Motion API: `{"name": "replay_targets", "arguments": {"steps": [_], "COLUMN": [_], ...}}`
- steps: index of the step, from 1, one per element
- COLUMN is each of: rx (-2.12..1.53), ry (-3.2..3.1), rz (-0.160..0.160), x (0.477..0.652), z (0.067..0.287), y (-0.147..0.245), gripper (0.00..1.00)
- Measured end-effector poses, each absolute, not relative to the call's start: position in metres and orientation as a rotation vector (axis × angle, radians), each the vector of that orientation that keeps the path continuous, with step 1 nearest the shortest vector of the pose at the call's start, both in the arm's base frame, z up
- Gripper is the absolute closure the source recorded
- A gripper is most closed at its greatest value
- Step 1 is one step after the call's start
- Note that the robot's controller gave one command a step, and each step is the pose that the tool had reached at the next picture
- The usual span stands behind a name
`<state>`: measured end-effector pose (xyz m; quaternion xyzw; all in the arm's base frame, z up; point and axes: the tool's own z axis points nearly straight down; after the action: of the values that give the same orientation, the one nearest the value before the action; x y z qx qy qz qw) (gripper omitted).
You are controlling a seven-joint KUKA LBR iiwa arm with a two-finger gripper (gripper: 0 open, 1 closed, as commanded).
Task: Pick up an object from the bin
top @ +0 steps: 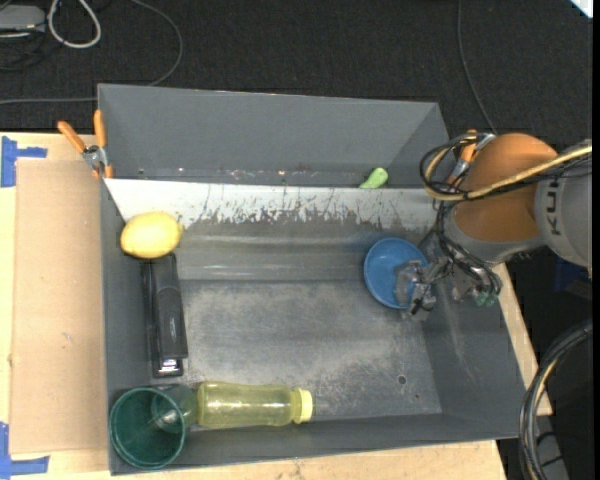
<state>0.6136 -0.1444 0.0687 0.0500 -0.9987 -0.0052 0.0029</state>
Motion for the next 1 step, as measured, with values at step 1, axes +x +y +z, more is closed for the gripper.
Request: {"name": "replay_targets", "arguments": {"steps": [1], "rx": [0.156], "ry": [-3.132], "rz": [-0.017], "x": [0.6136], "z": [0.0687], "y": [-0.1446], "gripper": [1.00]}}
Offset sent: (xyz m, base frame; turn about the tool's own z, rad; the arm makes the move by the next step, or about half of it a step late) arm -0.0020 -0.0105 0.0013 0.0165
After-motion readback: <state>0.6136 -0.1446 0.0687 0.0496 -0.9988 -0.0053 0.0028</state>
